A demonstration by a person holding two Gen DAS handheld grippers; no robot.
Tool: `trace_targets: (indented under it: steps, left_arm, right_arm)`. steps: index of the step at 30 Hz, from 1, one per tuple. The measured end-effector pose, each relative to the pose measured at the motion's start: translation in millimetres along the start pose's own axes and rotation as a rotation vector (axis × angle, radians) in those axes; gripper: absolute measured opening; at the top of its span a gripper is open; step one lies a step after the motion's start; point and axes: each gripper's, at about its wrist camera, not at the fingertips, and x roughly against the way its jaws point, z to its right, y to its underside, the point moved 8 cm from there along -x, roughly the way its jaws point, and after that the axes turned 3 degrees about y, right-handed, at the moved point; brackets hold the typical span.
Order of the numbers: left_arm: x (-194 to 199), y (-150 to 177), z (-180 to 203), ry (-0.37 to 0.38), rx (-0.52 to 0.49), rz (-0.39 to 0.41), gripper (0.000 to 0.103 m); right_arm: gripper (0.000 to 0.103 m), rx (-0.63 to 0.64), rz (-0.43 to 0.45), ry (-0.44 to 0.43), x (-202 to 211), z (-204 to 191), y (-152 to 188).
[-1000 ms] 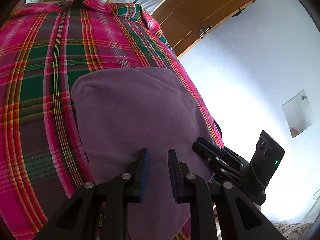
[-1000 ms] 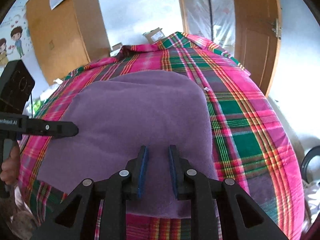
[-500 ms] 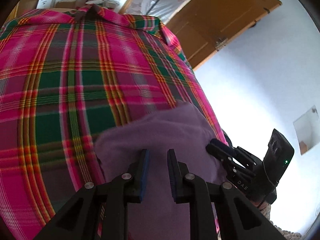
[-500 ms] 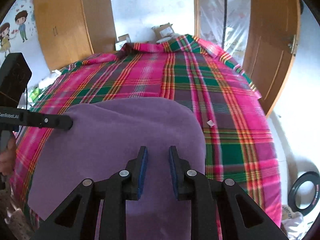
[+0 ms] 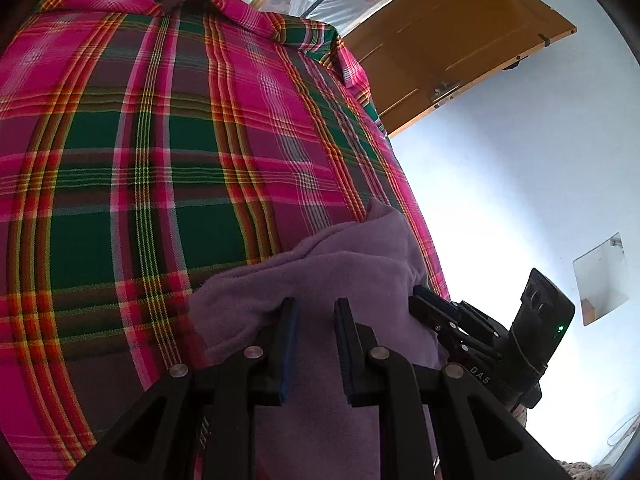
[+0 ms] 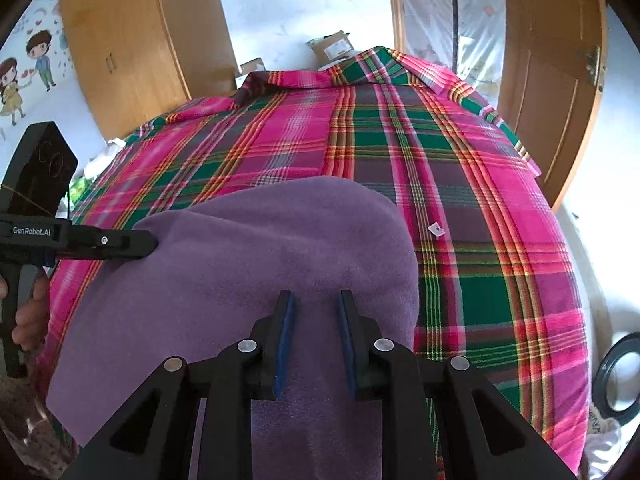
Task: Fold clothes
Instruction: 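Move both open grippers over the folded fleece to its edge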
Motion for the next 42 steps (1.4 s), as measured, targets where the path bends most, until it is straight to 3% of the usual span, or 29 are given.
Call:
trace_targets:
  steps: [5, 13, 18, 26, 33, 40, 42]
  left_arm:
    - [18.1, 13.6, 20.1, -0.042, -0.080, 0.025, 0.019]
    - [28.2, 62.7, 54.4, -0.010, -0.200, -0.033, 0.019]
    - [28.2, 88.2, 63.9, -0.031, -0.284, -0.058, 0.019]
    - [26.5, 90.3, 57.9, 0.001, -0.267, -0.055, 0.020]
    - [27.9, 98.1, 57.5, -0.022, -0.329, -0.025, 0.019]
    - [38.0, 100.2, 55.9, -0.001, -0.283, 0.004, 0.019]
    - [44.0, 103.2, 58.0, -0.030, -0.304, 0.015, 0.019]
  right_arm:
    - [0.023, -0.006, 0.026, 0.035, 15.5, -1.8, 2.1]
    - [0.023, 0.006, 0.078, -0.060, 57.0, -19.6, 34.4]
    - [0.023, 0.020, 0.088, -0.088, 61.4, -29.6, 53.3]
    - [0.023, 0.000, 0.086, -0.079, 51.1, -30.1, 62.6]
    - [0.024, -0.027, 0.087, -0.087, 50.5, -26.9, 65.0]
    - [0.023, 0.000, 0.074, -0.049, 56.0, -28.3, 63.3]
    - [0.024, 0.001, 0.089, -0.040, 62.4, -26.6, 62.4]
